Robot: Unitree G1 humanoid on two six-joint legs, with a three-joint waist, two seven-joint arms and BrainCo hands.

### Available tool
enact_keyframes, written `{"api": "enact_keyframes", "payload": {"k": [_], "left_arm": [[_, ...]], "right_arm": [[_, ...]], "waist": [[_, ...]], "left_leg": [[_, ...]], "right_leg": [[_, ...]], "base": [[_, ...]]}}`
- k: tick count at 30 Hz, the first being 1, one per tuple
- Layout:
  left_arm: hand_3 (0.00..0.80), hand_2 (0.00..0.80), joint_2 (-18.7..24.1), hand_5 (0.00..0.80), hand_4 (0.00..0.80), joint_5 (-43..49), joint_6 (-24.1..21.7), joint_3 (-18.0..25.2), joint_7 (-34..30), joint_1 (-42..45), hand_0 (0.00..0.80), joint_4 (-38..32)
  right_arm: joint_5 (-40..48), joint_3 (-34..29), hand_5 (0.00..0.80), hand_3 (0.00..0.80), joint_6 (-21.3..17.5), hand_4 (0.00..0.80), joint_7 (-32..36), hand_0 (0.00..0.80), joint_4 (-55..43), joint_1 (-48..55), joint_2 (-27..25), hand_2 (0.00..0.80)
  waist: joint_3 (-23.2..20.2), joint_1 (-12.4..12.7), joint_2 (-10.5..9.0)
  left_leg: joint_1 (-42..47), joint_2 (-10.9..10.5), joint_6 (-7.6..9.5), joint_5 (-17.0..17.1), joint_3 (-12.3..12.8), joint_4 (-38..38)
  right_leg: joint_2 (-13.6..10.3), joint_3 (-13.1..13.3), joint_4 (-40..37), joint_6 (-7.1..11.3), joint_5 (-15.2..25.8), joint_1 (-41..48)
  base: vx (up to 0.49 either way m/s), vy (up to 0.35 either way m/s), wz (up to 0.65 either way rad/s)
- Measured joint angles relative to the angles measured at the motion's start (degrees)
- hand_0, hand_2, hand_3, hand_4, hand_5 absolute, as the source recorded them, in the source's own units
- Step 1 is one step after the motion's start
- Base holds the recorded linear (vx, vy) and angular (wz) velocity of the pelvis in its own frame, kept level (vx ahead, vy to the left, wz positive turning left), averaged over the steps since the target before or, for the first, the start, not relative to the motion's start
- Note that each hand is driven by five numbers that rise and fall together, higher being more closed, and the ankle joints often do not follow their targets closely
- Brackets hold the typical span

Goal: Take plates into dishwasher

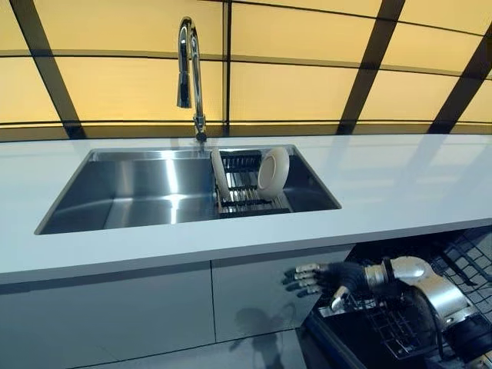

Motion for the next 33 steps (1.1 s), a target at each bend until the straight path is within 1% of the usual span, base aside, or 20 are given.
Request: {"api": "enact_keyframes", "payload": {"k": [4,7,10,12,13,14,15,16,17,18,19,20,21,22,23,25,26,28,30,33], "left_arm": [[0.000,0.000,0.0,0.000,0.000,0.0,-0.2,-0.1,0.0,0.0,0.000,0.0],[0.000,0.000,-0.4,0.000,0.000,0.0,-0.1,-0.4,0.0,-0.1,0.000,0.0],[0.000,0.000,-1.2,0.000,0.000,0.0,0.2,-0.7,0.6,-0.4,0.000,0.0],[0.000,0.000,-1.8,0.000,0.000,-0.2,0.3,-0.7,1.0,-0.8,0.000,0.4],[0.000,0.000,-1.6,0.000,0.000,-0.4,0.3,-0.6,1.2,-2.1,0.000,1.5],[0.000,0.000,-1.4,0.000,0.000,-0.5,0.3,-0.7,1.3,-2.3,0.000,2.1],[0.000,0.000,-1.6,0.000,0.000,-0.5,0.3,-0.7,1.2,-2.2,0.000,2.2],[0.000,0.000,-2.2,0.000,0.000,-0.5,0.4,-0.7,1.2,-2.1,0.000,2.2],[0.000,0.000,-2.2,0.000,0.000,-0.9,0.3,-0.8,1.1,-1.9,0.000,1.9],[0.000,0.000,-2.1,0.000,0.000,-1.0,0.3,-1.4,1.1,-1.9,0.000,1.5],[0.000,0.000,-2.0,0.000,0.000,-1.1,0.4,-2.2,1.0,-2.1,0.000,1.3],[0.000,0.000,-2.0,0.000,0.000,-1.1,0.4,-2.9,1.0,-2.3,0.000,1.3],[0.000,0.000,-2.0,0.000,0.000,-1.0,0.4,-2.9,1.0,-2.3,0.000,1.4],[0.000,0.000,-2.0,0.000,0.000,-1.0,0.6,-3.0,1.0,-2.3,0.000,1.6],[0.000,0.000,-2.0,0.000,0.000,-1.0,0.6,-3.0,0.9,-2.3,0.000,1.5],[0.000,0.000,-2.0,0.000,0.000,-1.1,0.5,-3.0,0.7,-2.5,0.000,1.4],[0.000,0.000,-2.0,0.000,0.000,-1.1,0.4,-3.0,0.6,-2.5,0.000,1.3],[0.000,0.000,-1.9,0.000,0.000,-1.2,0.4,-3.0,0.7,-2.5,0.000,1.2],[0.000,0.000,-1.9,0.000,0.000,-1.2,0.4,-3.0,0.7,-2.5,0.000,0.2],[0.000,0.000,-1.9,0.000,0.000,-1.1,-0.1,-3.0,0.5,-2.5,0.000,-0.5]], "right_arm": [[10.3,-2.2,0.000,0.000,1.0,0.000,-3.2,0.000,0.7,-5.6,-0.2,0.000],[21.2,-4.5,0.000,0.000,1.3,0.000,-8.1,0.000,2.9,-11.8,-0.2,0.000],[28.2,-5.2,0.000,0.000,1.2,0.000,-13.2,0.000,7.2,-17.6,-0.2,0.000],[33.4,-5.9,0.000,0.000,0.5,0.000,-17.5,0.000,11.6,-22.8,-0.1,0.000],[36.7,-6.1,0.000,0.000,0.0,0.000,-20.6,0.000,13.3,-24.3,0.0,0.000],[38.6,-6.1,0.000,0.000,-0.8,0.000,-23.3,0.000,14.4,-25.0,0.4,0.000],[39.6,-6.2,0.000,0.000,-1.7,0.000,-25.5,0.000,15.0,-26.3,0.7,0.000],[40.0,-6.5,0.000,0.000,-3.1,0.000,-28.1,0.000,16.2,-28.3,1.2,0.000],[40.2,-7.9,0.000,0.000,-5.0,0.000,-30.5,0.000,17.4,-28.9,2.3,0.000],[40.0,-8.2,0.000,0.000,-6.6,0.000,-32.5,0.000,18.0,-29.0,2.4,0.000],[39.2,-8.2,0.000,0.000,-7.8,0.000,-35.2,0.000,18.4,-29.5,1.8,0.000],[38.4,-8.3,0.000,0.000,-8.7,0.000,-37.7,0.000,19.1,-30.0,1.4,0.000],[37.7,-8.3,0.000,0.000,-9.1,0.000,-40.3,0.000,19.7,-29.9,1.2,0.000],[37.0,-8.3,0.000,0.000,-9.2,0.000,-42.5,0.000,20.9,-29.8,1.0,0.000],[36.5,-8.3,0.000,0.000,-9.2,0.000,-44.7,0.000,21.9,-29.8,0.6,0.000],[35.6,-8.3,0.000,0.000,-9.1,0.000,-47.3,0.000,22.9,-29.9,-0.5,0.000],[34.4,-8.7,0.000,0.000,-8.8,0.000,-48.5,0.000,24.3,-29.9,-1.0,0.000],[32.1,-8.7,0.000,0.000,-7.7,0.000,-49.9,0.000,25.6,-29.9,-1.3,0.000],[31.0,-8.5,0.000,0.000,-6.0,0.000,-51.4,0.000,25.6,-30.0,-2.4,0.000],[30.0,-8.2,0.000,0.000,-5.1,0.000,-54.5,0.000,25.6,-30.1,-3.0,0.000]], "waist": [[0.0,0.1,0.23],[-0.3,0.2,1.01],[-0.5,0.4,1.59],[-0.5,1.5,1.38],[0.2,2.1,-0.27],[0.2,3.8,-1.62],[0.4,5.3,-2.26],[0.8,5.5,-2.19],[0.8,5.5,-1.75],[0.6,5.2,-2.01],[0.5,4.7,-1.75],[0.8,4.7,-1.50],[0.7,4.8,-1.16],[0.7,4.7,-1.13],[0.6,4.7,-1.26],[0.6,4.5,-1.26],[0.5,4.2,-1.21],[0.5,3.2,-1.04],[0.1,3.2,-0.60],[-0.1,3.3,-0.54]], "left_leg": [[0.5,0.0,0.18,0.2,0.1,-0.8],[0.7,0.4,0.16,0.2,0.0,-1.1],[0.7,0.7,0.13,0.2,-0.1,-1.0],[0.2,1.0,-0.69,-0.5,0.0,1.3],[-3.1,0.7,-1.64,-3.1,0.2,9.8],[-7.2,0.3,-1.98,-3.6,1.0,19.1],[-11.4,0.4,-1.98,-3.5,1.6,28.9],[-16.3,1.6,-1.14,-3.3,1.0,39.1],[-18.4,1.8,-1.23,-4.4,1.1,39.8],[-19.3,1.2,-1.56,-4.6,1.3,34.8],[-19.7,0.0,-1.32,-4.1,1.6,26.2],[-19.6,-1.1,-0.27,-3.3,1.4,19.2],[-19.5,-2.7,1.44,-2.1,1.3,16.0],[-19.0,-3.2,3.04,-1.1,0.8,14.8],[-18.0,-3.3,3.79,0.4,0.8,13.0],[-16.9,-3.3,3.70,2.7,1.3,10.2],[-15.1,-3.5,3.39,4.9,1.3,7.0],[-13.7,-3.6,3.48,7.3,1.4,3.9],[-12.7,-3.7,3.69,9.1,1.5,2.1],[-10.4,-4.0,4.07,9.9,1.5,-0.5]], "right_leg": [[0.0,0.0,-0.2,0.20,-0.1,0.2],[0.3,-0.1,-0.5,0.17,-0.1,0.4],[0.4,-0.7,-0.5,-0.02,-0.4,0.7],[0.9,-1.6,-0.3,-0.58,-1.2,0.9],[0.3,-1.5,1.5,-1.60,-2.6,0.2],[-0.2,-1.4,1.2,-1.91,-2.9,1.0],[-0.7,-1.3,1.0,-2.31,-3.1,2.4],[-0.7,-1.6,0.3,-3.24,-2.8,4.1],[-0.6,-2.2,-0.4,-3.50,-2.9,5.0],[-0.8,-3.3,-0.4,-3.60,-3.2,5.0],[-1.0,-4.2,-0.5,-3.46,-3.4,4.6],[-1.0,-4.3,-0.8,-3.40,-3.4,4.2],[-1.0,-4.3,-0.8,-3.32,-3.4,4.1],[-1.0,-4.3,-0.8,-3.19,-3.4,4.4],[-1.0,-4.3,-0.8,-3.14,-3.4,4.6],[-1.1,-4.4,-0.7,-2.56,-3.8,4.7],[-1.2,-4.5,-0.7,-2.11,-4.1,4.7],[-1.3,-4.5,-0.5,-1.62,-4.3,5.4],[-1.2,-4.6,-0.5,-0.99,-4.9,5.7],[-1.4,-4.7,-0.5,-0.43,-5.9,6.7]], "base": [[0.050,-0.081,-0.01],[0.077,-0.156,0.03],[0.081,-0.169,0.09],[0.030,-0.265,0.07],[-0.014,-0.179,-0.08],[0.011,-0.074,-0.18],[0.049,0.033,-0.04],[0.097,0.124,0.08],[0.142,0.179,0.27],[0.185,0.182,0.37],[0.201,0.145,0.31],[0.203,0.095,0.11],[0.176,0.078,-0.09],[0.165,0.061,-0.16],[0.153,0.041,-0.09],[0.127,0.020,-0.01],[0.140,0.019,-0.04],[0.141,0.022,-0.04],[0.108,0.017,-0.02],[0.093,0.014,0.03]]}}
